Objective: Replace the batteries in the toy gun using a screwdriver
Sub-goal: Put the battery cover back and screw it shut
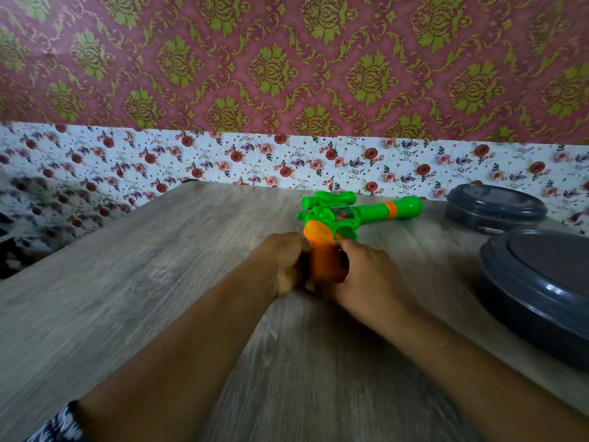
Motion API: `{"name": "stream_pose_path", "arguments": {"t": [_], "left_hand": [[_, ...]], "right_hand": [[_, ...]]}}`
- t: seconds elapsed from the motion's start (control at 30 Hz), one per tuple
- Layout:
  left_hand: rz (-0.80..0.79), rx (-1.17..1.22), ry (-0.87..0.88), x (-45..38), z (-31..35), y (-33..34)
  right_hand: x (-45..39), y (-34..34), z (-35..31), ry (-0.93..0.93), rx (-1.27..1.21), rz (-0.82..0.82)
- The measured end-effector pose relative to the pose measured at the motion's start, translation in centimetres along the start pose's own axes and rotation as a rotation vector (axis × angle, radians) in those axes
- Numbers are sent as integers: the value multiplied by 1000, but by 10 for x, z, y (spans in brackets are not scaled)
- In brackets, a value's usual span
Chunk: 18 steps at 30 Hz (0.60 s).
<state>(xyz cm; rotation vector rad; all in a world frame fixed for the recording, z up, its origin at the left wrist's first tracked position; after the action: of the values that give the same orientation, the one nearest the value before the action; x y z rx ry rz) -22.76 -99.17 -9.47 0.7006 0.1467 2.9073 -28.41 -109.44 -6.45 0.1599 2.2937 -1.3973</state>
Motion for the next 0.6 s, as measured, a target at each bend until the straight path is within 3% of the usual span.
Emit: {"name": "stream_pose_path", "arguments": {"t": [0.13, 0.47, 0.6], "left_hand": [[150, -200, 60, 1, 7, -13], [283, -500, 146, 2, 19, -37], [449, -834, 266, 4, 30, -40]], "right_hand": [[2, 1, -5, -35, -50, 0], [4, 7, -11, -124, -103, -38], [1, 2, -9, -126, -117, -108]]}}
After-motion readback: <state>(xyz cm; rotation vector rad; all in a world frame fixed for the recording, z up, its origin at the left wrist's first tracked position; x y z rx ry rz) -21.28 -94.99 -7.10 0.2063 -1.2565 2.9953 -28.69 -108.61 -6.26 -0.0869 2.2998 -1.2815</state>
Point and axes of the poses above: each hand's wrist, its own x-axis away from the middle knuckle, its own y-axis out of the palm, z = x × y, the point moved 6 cm from there along -x, towards the middle knuckle, and after that the axes turned 10 degrees about -y, right-handed, at the moved point
